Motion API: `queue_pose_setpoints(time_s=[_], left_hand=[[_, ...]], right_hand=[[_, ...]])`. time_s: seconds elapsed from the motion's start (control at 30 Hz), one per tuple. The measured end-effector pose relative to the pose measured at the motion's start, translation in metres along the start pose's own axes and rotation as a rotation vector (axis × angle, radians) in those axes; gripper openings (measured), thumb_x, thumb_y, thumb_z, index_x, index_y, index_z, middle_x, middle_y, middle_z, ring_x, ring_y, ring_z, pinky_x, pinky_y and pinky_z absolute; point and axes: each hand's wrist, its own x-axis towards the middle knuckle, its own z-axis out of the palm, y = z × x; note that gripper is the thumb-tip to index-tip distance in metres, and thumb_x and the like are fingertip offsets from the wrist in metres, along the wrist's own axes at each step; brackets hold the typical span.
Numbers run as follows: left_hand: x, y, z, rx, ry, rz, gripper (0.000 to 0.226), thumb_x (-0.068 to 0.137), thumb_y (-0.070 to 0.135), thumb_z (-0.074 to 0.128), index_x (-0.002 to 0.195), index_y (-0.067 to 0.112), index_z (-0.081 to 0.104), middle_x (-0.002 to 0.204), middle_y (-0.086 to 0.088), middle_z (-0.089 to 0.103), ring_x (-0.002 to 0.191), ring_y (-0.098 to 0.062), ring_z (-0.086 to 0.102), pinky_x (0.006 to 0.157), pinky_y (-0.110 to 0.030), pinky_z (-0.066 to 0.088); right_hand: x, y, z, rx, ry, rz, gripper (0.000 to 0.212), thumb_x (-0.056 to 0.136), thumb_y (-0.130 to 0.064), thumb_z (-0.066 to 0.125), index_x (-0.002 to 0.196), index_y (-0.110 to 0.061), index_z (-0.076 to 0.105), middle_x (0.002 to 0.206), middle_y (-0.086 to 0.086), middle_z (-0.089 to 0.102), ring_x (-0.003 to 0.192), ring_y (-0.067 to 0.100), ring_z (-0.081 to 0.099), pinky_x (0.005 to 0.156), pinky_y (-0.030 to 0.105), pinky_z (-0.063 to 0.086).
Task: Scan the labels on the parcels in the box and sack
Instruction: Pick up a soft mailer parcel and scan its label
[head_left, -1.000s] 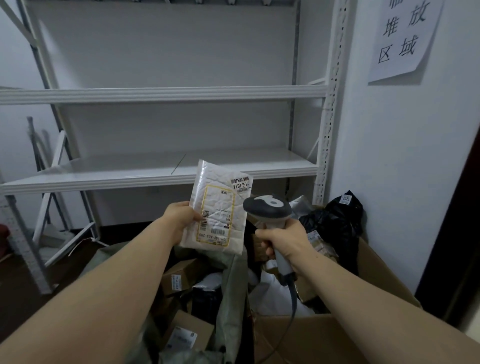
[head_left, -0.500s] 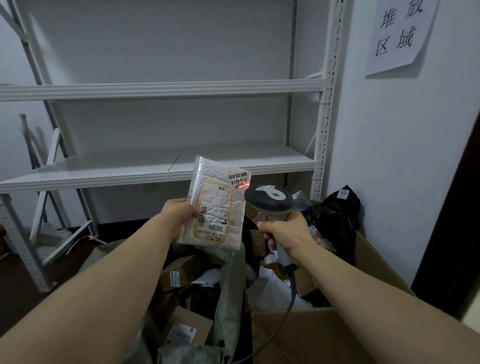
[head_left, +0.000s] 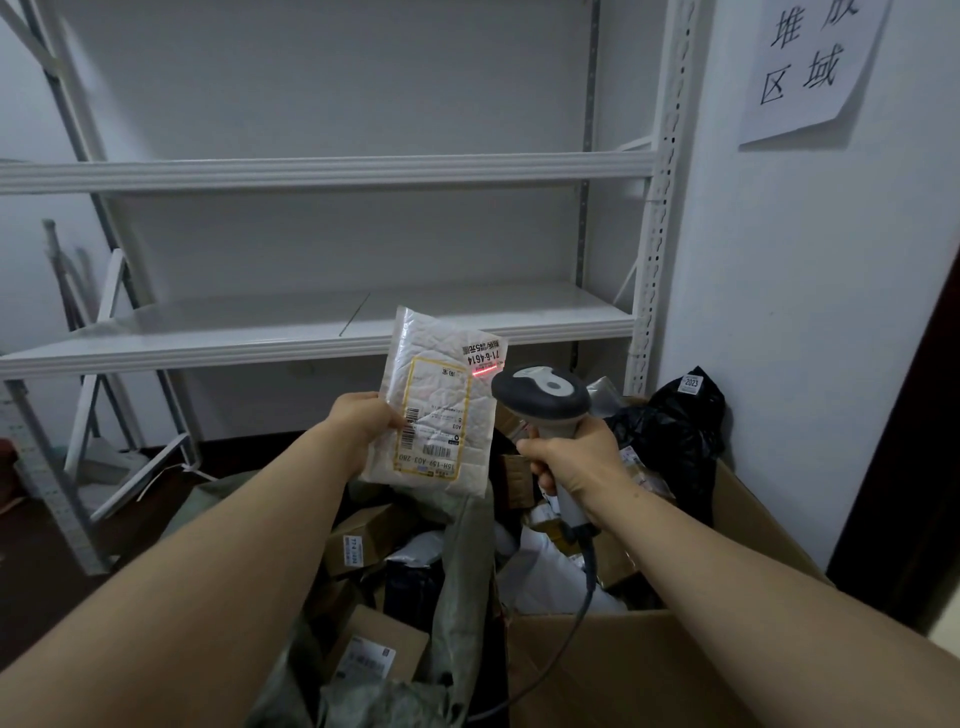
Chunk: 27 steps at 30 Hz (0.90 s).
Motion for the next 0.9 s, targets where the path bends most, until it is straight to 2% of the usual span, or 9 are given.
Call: queue_pose_setpoints(time_s=[0.27,0.43,0.53,0.6,0.7,0.77,0.83,0.9], left_hand=[[0.003,-0.002,-0.001,0.013,0.008,-0.011,0.020,0.082,-0.013,0.056,0.081,0.006,0.065,0.095,-0.021,0.067,0.090,-0.041,0.065,0.081,-0.059,0.053],[0.006,-0.002,-0.002,0.009,0.013,-0.022,0.018,0.082,-0.011,0.058,0.088,0.005,0.065,0.097,-0.019,0.067,0.090,-0.040,0.066,0.081,-0.059,0.053],[0.013,-0.009,-0.006,0.024,0.105,-0.001,0.017,0.083,-0.011,0.057,0.092,0.002,0.064,0.098,-0.018,0.065,0.088,-0.036,0.064,0.082,-0.048,0.054],[0.018,-0.015,-0.012,0.155,0.237,0.038,0.009,0.086,-0.004,0.059,0.091,0.002,0.063,0.101,-0.019,0.064,0.086,-0.034,0.061,0.078,-0.041,0.054],[0.022,-0.026,-0.023,0.448,0.367,0.042,0.019,0.089,0.003,0.055,0.107,-0.002,0.061,0.104,-0.020,0.061,0.085,-0.032,0.057,0.073,-0.037,0.051],[0.022,-0.035,-0.019,0.544,0.279,-0.025,0.026,0.090,0.004,0.056,0.114,-0.006,0.056,0.108,-0.022,0.058,0.089,-0.033,0.056,0.077,-0.037,0.051],[0.022,-0.044,-0.005,0.523,0.134,-0.071,0.040,0.088,0.005,0.061,0.125,-0.007,0.050,0.121,-0.024,0.054,0.108,-0.037,0.056,0.088,-0.037,0.050],[0.021,-0.051,0.014,0.517,0.089,-0.039,0.044,0.085,0.004,0.065,0.125,-0.009,0.052,0.126,-0.024,0.056,0.117,-0.037,0.055,0.086,-0.035,0.046]], right_hand=[[0.001,-0.001,0.001,-0.024,0.009,-0.016,0.020,0.078,0.004,0.065,0.064,-0.006,0.056,0.049,0.007,0.051,0.035,0.014,0.041,0.039,0.023,0.036],[0.003,0.001,0.000,-0.023,-0.019,0.002,0.017,0.079,0.002,0.066,0.067,-0.007,0.057,0.050,0.007,0.053,0.036,0.014,0.042,0.040,0.023,0.037],[0.001,0.005,0.001,-0.022,-0.047,0.004,0.014,0.079,0.000,0.068,0.072,-0.007,0.059,0.050,0.006,0.054,0.039,0.015,0.044,0.039,0.022,0.037],[0.001,0.008,0.003,-0.029,-0.049,0.004,0.015,0.079,0.001,0.068,0.071,-0.007,0.059,0.050,0.006,0.054,0.042,0.017,0.045,0.040,0.023,0.037],[0.003,0.013,0.007,-0.020,-0.041,0.046,0.020,0.080,0.002,0.067,0.066,-0.008,0.056,0.049,0.006,0.052,0.045,0.020,0.045,0.043,0.026,0.037],[0.007,0.020,0.008,-0.006,-0.040,0.105,0.020,0.082,0.002,0.066,0.067,-0.008,0.055,0.051,0.007,0.052,0.045,0.019,0.044,0.045,0.027,0.037],[0.012,0.030,0.006,-0.011,-0.032,0.167,0.021,0.082,0.002,0.065,0.067,-0.007,0.054,0.053,0.009,0.052,0.044,0.018,0.045,0.047,0.028,0.038],[0.019,0.042,0.000,-0.009,-0.018,0.231,0.022,0.083,-0.001,0.066,0.066,-0.005,0.055,0.053,0.009,0.053,0.042,0.018,0.044,0.048,0.028,0.039]])
